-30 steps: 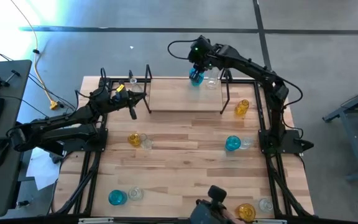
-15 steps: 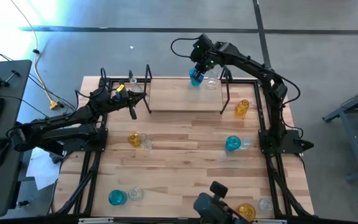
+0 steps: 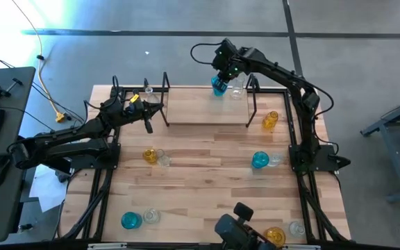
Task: Sort vases onto shelf
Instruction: Put the blue vase on the shelf
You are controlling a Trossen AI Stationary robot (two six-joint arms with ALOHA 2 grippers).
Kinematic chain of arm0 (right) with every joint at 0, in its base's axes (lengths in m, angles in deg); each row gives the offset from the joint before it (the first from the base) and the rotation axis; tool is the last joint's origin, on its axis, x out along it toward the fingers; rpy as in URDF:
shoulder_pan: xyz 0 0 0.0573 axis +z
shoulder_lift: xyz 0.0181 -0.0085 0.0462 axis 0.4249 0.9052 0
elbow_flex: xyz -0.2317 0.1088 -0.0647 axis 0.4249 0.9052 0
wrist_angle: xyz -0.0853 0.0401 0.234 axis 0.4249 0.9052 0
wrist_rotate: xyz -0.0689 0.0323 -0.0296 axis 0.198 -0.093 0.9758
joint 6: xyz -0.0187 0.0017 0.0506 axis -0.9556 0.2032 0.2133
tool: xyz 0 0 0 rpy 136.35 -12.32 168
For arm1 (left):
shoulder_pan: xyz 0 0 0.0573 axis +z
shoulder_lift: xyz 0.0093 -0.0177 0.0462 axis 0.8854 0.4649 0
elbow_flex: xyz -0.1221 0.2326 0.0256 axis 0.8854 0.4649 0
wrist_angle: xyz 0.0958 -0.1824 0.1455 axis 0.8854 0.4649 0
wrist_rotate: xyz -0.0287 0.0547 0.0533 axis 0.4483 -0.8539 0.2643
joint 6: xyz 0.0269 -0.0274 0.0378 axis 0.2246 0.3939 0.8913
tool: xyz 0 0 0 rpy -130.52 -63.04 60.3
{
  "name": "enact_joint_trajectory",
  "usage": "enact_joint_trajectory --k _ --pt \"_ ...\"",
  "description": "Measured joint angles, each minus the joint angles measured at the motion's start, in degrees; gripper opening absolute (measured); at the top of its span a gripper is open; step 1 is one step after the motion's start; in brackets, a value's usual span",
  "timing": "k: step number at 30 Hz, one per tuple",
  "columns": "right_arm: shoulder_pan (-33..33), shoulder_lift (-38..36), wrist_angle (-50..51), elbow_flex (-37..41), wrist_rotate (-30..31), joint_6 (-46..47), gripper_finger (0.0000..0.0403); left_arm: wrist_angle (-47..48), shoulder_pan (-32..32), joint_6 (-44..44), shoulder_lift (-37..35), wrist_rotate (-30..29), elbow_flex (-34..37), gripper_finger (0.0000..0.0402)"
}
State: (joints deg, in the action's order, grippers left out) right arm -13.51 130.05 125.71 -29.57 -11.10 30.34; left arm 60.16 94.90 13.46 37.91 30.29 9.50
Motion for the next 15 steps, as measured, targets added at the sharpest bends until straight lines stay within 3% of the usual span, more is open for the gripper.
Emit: enact_joint_trajectory --k 15 --pt "0.0 1.16 2.29 0.02 1.11 3.52 0.0 -0.07 -0.02 -0.46 0.01 0.19 0.0 0.0"
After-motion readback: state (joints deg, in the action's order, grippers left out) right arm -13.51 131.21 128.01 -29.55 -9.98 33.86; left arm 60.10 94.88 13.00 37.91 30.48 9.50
